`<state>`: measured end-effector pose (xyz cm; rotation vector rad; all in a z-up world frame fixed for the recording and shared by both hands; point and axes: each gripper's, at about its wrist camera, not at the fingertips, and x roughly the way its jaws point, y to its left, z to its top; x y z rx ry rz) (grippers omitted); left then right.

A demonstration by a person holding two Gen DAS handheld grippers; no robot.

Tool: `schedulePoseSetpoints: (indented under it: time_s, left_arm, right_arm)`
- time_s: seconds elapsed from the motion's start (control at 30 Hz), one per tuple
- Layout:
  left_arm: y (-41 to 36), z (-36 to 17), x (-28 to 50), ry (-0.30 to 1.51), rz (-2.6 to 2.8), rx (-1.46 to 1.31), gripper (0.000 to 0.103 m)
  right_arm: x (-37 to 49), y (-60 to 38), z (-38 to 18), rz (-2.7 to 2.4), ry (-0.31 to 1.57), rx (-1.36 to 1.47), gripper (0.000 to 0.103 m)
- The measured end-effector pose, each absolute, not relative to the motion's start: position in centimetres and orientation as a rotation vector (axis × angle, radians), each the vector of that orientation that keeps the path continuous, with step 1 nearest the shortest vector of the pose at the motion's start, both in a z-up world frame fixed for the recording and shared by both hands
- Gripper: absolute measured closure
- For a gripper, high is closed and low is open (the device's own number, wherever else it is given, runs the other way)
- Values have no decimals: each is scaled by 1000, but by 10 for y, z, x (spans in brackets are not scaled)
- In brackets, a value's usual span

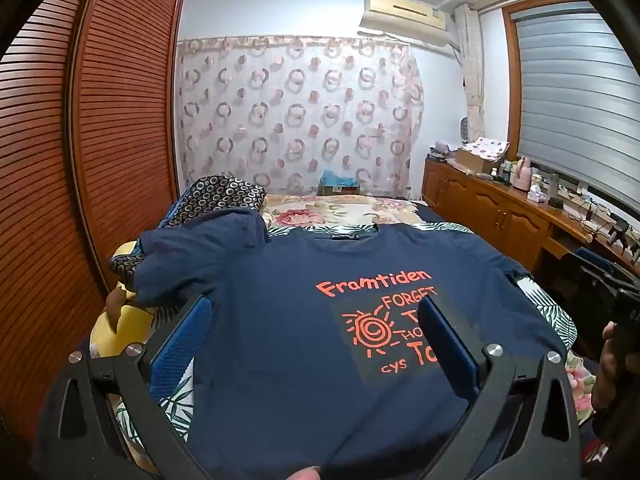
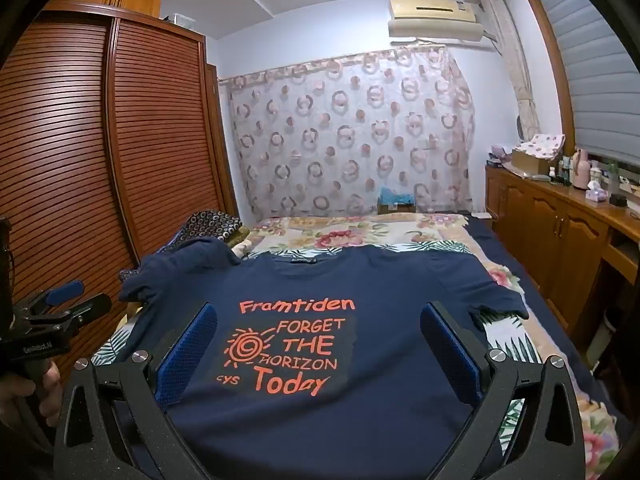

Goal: Fold small clothes

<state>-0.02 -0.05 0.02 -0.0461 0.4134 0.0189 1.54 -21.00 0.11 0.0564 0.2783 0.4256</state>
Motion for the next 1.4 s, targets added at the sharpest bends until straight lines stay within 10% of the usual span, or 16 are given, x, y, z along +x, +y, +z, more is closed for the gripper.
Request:
schedulePoseSetpoints:
  time_s: [1.4]
  left_arm:
    - [-1, 0, -1, 406, 22, -48, 0]
  right_arm:
    - [14, -207, 0, 425, 286, 38, 1]
